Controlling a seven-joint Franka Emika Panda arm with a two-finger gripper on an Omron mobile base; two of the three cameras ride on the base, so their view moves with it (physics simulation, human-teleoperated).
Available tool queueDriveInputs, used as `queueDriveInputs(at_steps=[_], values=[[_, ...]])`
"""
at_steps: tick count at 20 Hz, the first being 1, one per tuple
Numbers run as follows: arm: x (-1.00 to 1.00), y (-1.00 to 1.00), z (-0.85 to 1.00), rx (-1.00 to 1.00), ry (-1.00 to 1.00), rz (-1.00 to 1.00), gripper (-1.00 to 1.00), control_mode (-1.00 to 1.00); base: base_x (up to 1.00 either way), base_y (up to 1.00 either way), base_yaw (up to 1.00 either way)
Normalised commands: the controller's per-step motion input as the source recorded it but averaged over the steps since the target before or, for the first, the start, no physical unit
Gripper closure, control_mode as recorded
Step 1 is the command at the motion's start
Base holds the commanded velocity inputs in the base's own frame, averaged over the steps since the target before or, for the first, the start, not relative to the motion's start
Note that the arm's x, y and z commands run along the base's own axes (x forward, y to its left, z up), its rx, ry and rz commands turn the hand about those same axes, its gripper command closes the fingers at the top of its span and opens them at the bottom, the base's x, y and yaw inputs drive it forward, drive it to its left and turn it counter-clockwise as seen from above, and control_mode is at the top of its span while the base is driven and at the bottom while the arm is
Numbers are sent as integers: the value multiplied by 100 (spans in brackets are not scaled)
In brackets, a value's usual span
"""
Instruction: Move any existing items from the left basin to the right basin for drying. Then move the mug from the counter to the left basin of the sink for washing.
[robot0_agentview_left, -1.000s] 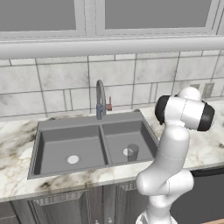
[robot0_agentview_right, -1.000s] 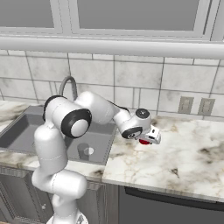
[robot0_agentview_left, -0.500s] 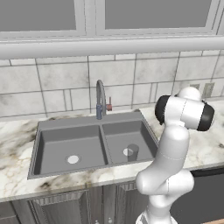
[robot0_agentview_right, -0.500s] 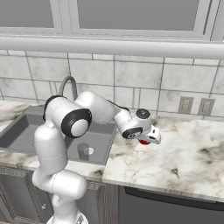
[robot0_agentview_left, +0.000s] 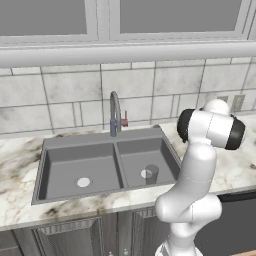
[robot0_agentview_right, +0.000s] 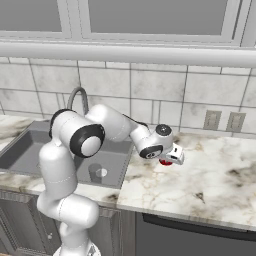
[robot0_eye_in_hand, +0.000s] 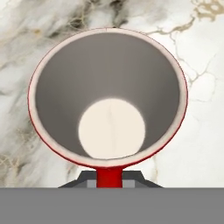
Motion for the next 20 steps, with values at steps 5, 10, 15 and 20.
queueDriveInputs(at_steps=[5,10,15,20], values=[[-1,0,1,0,1,1,100,-100,0,0,0],[-19,0,33,0,-4,0,100,-100,0,0,0],[-21,0,55,0,-3,0,100,-100,0,0,0],[-16,8,55,0,0,1,100,-100,0,0,0]])
